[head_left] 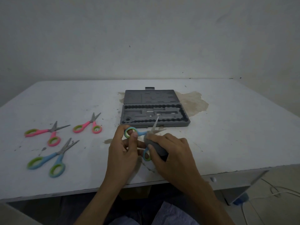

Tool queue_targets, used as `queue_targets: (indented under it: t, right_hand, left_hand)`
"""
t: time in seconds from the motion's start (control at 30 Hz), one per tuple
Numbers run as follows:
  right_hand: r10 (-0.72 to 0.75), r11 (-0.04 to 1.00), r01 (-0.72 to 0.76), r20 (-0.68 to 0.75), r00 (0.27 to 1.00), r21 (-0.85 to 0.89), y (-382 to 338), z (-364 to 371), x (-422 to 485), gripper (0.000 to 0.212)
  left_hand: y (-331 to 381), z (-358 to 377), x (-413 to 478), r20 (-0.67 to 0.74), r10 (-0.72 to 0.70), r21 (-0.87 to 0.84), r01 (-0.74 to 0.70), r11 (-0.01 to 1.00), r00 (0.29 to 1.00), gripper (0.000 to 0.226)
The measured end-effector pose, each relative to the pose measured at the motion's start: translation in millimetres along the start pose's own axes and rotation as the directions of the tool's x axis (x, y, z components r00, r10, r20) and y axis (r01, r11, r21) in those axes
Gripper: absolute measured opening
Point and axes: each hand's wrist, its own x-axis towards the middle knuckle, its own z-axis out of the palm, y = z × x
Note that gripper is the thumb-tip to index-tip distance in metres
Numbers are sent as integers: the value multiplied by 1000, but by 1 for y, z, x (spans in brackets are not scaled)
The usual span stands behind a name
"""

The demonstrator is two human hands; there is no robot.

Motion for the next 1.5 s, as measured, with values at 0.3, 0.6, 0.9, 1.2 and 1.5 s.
queue_targets:
  t: [0.3,0.6,0.9,1.2,1.5]
  right_hand:
    - [82,996,-84,-121,989,-12,6,-3,3,31]
    - [48,994,-51,-27,998,-93,19,-25,15,28]
    - [-20,981,41,113,993,-190,26,-41,21,27]
    - [-145,971,167,133,980,-169,20,-44,19,25]
    - [-115,974,140,140,983,-179,13,-40,20,19]
  left_hand:
    - [4,1,3,9,-61,-98,61,993,998,15]
    - [7,1,2,67,-86,-96,92,991,994,15]
    - [9,0,2,90,-122,-113,132,985,988,15]
    - [7,0,2,101,-130,-108,141,984,986,14]
    - [7,0,2,98,-131,-97,141,985,987,14]
